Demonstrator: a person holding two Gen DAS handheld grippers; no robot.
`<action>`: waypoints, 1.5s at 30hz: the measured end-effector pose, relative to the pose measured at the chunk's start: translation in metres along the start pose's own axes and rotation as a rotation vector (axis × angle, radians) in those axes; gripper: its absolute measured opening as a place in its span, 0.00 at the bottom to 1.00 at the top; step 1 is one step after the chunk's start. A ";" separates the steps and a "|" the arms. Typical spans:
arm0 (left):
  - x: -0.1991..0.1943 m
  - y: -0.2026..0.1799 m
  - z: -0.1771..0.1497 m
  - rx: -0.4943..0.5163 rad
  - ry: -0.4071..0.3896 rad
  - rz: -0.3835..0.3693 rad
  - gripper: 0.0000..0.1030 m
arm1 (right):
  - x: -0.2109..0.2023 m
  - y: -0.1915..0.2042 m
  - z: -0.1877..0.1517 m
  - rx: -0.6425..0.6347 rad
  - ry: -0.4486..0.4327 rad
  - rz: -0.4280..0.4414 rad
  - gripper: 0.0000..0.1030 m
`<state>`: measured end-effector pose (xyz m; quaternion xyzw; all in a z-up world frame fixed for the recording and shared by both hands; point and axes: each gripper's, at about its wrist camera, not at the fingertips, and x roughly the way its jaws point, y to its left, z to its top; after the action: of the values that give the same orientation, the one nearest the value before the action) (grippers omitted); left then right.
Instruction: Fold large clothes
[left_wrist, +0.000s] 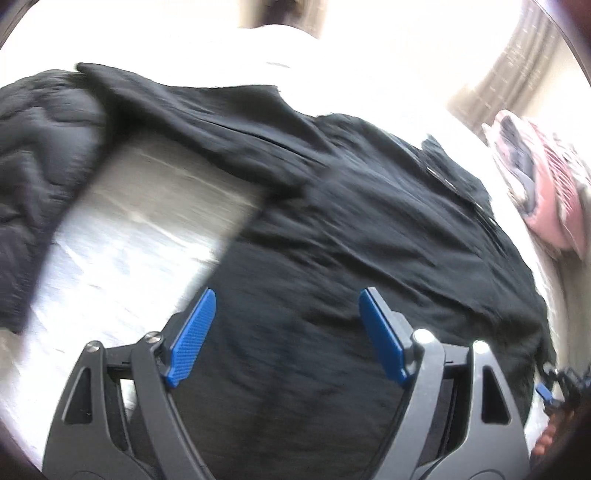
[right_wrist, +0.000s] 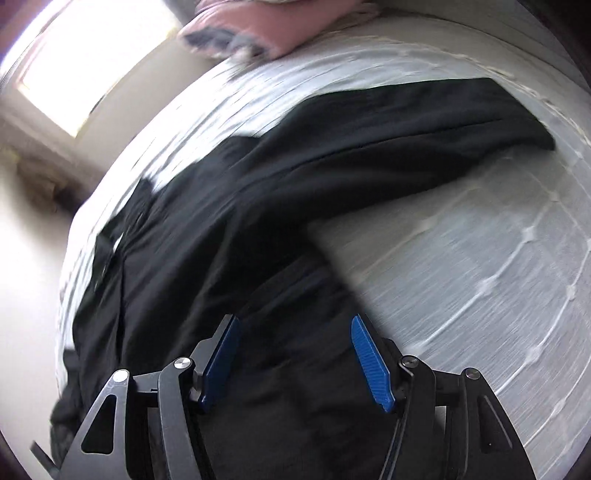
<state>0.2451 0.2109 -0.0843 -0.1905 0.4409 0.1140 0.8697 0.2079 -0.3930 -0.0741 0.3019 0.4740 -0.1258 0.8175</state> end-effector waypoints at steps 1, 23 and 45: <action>-0.002 0.009 0.004 -0.012 -0.012 0.017 0.78 | 0.005 0.013 -0.005 -0.027 0.006 0.005 0.62; 0.063 0.116 0.189 -0.190 -0.021 0.343 0.78 | 0.043 0.070 -0.062 -0.291 0.068 -0.014 0.63; -0.051 0.109 0.124 -0.186 -0.508 0.139 0.05 | 0.047 0.067 -0.064 -0.246 0.103 0.071 0.63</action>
<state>0.2654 0.3608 -0.0012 -0.2043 0.2086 0.2576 0.9211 0.2207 -0.2973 -0.1128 0.2220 0.5161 -0.0224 0.8269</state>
